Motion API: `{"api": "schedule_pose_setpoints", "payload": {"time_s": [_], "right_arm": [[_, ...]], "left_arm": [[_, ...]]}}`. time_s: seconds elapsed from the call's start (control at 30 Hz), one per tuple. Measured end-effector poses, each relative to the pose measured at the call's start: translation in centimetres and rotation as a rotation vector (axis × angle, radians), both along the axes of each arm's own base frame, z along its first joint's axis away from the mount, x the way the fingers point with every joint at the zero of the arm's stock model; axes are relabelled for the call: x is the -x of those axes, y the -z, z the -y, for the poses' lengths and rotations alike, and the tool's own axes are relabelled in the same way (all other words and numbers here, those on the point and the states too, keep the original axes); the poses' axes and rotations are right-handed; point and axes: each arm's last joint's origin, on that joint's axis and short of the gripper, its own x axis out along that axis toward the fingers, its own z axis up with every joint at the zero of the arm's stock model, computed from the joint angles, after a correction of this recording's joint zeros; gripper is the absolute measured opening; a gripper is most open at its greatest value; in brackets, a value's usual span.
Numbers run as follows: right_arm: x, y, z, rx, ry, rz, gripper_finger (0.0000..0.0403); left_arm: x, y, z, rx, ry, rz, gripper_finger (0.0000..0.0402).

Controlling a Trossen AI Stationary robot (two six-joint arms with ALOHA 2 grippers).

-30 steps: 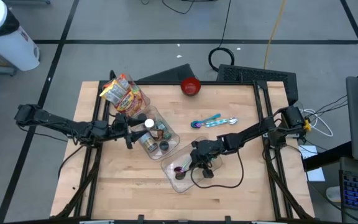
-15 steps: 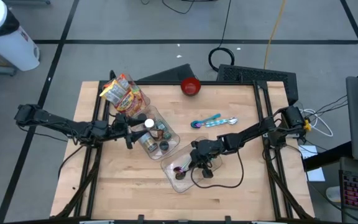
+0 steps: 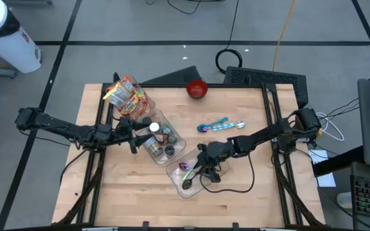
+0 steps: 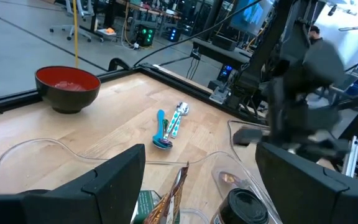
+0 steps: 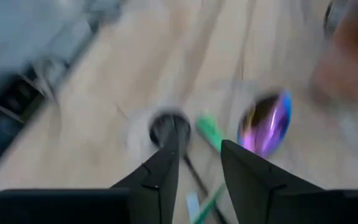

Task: Pick & Place Food Item
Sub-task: Put the bottom blue and white spoon into the bottom transparent bin

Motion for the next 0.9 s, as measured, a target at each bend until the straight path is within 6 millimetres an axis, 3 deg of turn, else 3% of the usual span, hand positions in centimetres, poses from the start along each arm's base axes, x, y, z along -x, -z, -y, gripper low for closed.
{"api": "schedule_pose_setpoints", "payload": {"time_s": [0.2, 0.37, 0.47, 0.67, 0.9], "right_arm": [[1.6, -5.0, 0.4, -0.017, -0.001, 0.126, 0.0123], [4.7, -9.2, 1.8, 0.040, -0.014, 0.166, 0.0118], [6.8, -10.4, 2.8, 0.046, 0.011, 0.147, 0.0117], [10.3, -9.2, 5.9, -0.005, 0.166, 0.093, 0.0125], [14.2, -4.6, 10.0, -0.024, 0.433, 0.010, 0.0122]], "left_arm": [[0.0, 0.0, 0.0, 0.000, 0.000, 0.000, 0.0312], [0.0, 0.0, 0.0, 0.000, 0.000, 0.000, 0.0312], [0.0, 0.0, 0.0, 0.000, 0.000, 0.000, 0.0312], [0.0, 0.0, 0.0, 0.000, 0.000, -0.001, 0.0312], [0.0, 0.0, 0.0, 0.000, 0.000, -0.001, 0.0312]]}}
